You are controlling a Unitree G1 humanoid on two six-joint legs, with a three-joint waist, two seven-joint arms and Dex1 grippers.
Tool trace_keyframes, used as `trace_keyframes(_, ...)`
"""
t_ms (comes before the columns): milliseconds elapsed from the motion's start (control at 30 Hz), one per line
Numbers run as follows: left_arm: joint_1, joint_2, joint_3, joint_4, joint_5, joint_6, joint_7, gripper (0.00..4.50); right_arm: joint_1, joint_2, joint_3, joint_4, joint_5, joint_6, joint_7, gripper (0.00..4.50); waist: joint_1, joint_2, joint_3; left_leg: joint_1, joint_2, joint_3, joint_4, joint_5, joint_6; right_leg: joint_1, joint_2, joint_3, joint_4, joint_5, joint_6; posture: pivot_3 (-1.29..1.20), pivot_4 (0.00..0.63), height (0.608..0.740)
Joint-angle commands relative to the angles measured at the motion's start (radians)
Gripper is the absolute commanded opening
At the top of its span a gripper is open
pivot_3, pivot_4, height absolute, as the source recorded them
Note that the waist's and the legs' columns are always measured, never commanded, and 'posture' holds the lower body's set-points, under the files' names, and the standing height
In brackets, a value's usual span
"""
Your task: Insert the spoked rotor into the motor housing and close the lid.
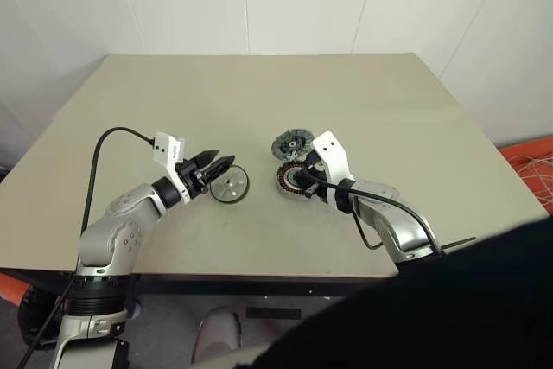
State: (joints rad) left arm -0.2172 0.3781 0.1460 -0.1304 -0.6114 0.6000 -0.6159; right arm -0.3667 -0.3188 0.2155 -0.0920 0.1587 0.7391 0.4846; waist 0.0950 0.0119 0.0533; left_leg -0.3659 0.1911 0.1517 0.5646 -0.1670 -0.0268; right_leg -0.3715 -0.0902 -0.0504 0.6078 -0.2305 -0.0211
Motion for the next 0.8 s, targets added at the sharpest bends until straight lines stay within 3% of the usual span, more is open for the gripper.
trace_keyframes(33,-0.016,0.004,0.011,-0.022,-0.006,-0.011,0.0,2.86,-0.004,-0.004,-0.013,-0.036,-0.001,-0.003,-0.001,0.61,0.0,0.0,0.0,0.0,0.0,0.0,0.0,0.0,0.0,0.0,0.0,0.0,0.0,0.0,0.0,0.0,0.0,0.74)
trace_keyframes(333,-0.02,0.002,0.01,-0.018,-0.004,-0.013,0.0,2.86,-0.006,-0.002,-0.007,-0.039,0.0,-0.001,0.002,0.61,0.0,0.0,0.0,0.0,0.0,0.0,0.0,0.0,0.0,0.0,0.0,0.0,0.0,0.0,0.0,0.0,0.0,0.74)
trace_keyframes(633,-0.019,0.003,0.011,-0.015,-0.002,-0.017,0.0,2.86,-0.008,-0.003,-0.001,-0.044,-0.014,-0.02,0.002,3.58,0.0,0.0,0.0,0.0,0.0,0.0,0.0,0.0,0.0,0.0,0.0,0.0,0.0,0.0,0.0,0.0,0.0,0.74)
trace_keyframes(800,-0.015,0.002,0.01,-0.017,-0.002,-0.017,0.0,2.86,-0.013,0.008,-0.018,-0.047,-0.008,-0.02,-0.005,3.58,0.0,0.0,0.0,0.0,0.0,0.0,0.0,0.0,0.0,0.0,0.0,0.0,0.0,0.0,0.0,0.0,0.0,0.74)
